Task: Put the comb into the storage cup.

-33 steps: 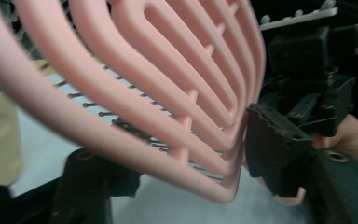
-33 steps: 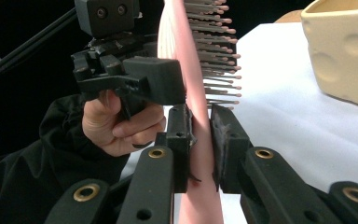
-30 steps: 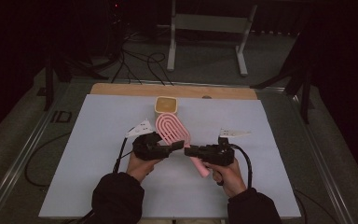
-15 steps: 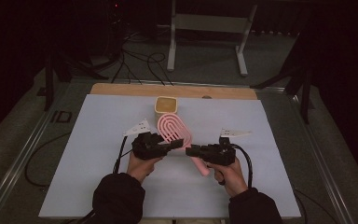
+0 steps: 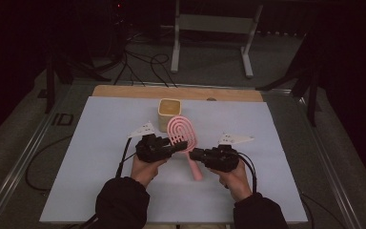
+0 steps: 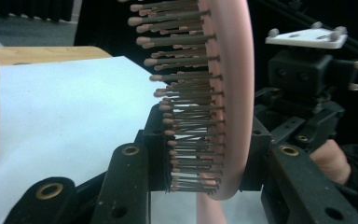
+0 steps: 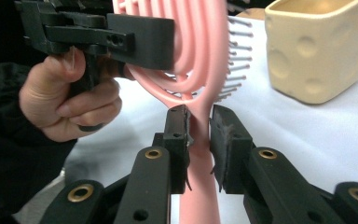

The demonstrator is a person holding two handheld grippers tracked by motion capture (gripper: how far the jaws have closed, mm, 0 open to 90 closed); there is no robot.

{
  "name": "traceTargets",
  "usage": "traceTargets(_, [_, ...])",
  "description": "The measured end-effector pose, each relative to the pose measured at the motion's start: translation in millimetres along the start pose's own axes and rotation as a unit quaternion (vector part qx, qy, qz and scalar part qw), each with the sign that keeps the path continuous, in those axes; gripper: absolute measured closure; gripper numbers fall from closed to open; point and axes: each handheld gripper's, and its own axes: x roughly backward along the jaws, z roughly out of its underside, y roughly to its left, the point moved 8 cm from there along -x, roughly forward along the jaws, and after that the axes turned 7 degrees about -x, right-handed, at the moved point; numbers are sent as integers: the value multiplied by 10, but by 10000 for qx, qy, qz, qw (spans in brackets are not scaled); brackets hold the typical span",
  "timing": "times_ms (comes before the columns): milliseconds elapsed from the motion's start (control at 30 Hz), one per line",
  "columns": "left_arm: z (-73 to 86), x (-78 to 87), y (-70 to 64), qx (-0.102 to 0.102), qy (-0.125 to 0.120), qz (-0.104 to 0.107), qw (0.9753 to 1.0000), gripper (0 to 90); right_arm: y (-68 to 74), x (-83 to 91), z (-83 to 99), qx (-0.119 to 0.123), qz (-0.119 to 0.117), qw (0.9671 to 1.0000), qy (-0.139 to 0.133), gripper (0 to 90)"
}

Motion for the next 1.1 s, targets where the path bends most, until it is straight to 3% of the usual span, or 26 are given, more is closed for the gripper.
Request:
traceTargets(133, [-44,23,18,4,-74,-126,9999,651,39,1,-30,236,241,9994,-25,687])
traceTargets(233, [-68,49,45,21,-108,-230,9997,651,45,-3,-49,442,547,9975,-27,537])
traceTargets(400, [-81,89,90,-4,-97,-402,9991,651,51,-29,-51,420,697,9967,73,359])
traceTargets(467, [-87,99,101,-12,-102,-446,9990,651,42,-29,-52,477,857,9951,72,278])
traceTargets(500, [-87,99,101,-12,-102,-446,9990,651,42,-29,-52,477,857,9951,72,278])
traceTargets(567, [-98,110,110,-18,-120,-483,9988,651,43,-32,-50,506,953,9941,97,142])
traceTargets(633, [-104,122,118,-23,-121,-516,9986,650,32,-26,-43,603,1089,9921,138,89])
traceTargets(733, [-116,140,138,-36,-118,-575,9983,651,21,-12,-20,773,1303,9882,218,88])
traceTargets(900, [-150,190,185,-27,-152,-683,9975,651,-17,46,51,1159,1789,9763,378,88])
traceTargets(1100, [-188,224,205,-55,-166,-747,9971,650,-110,152,67,1182,1961,9726,397,90])
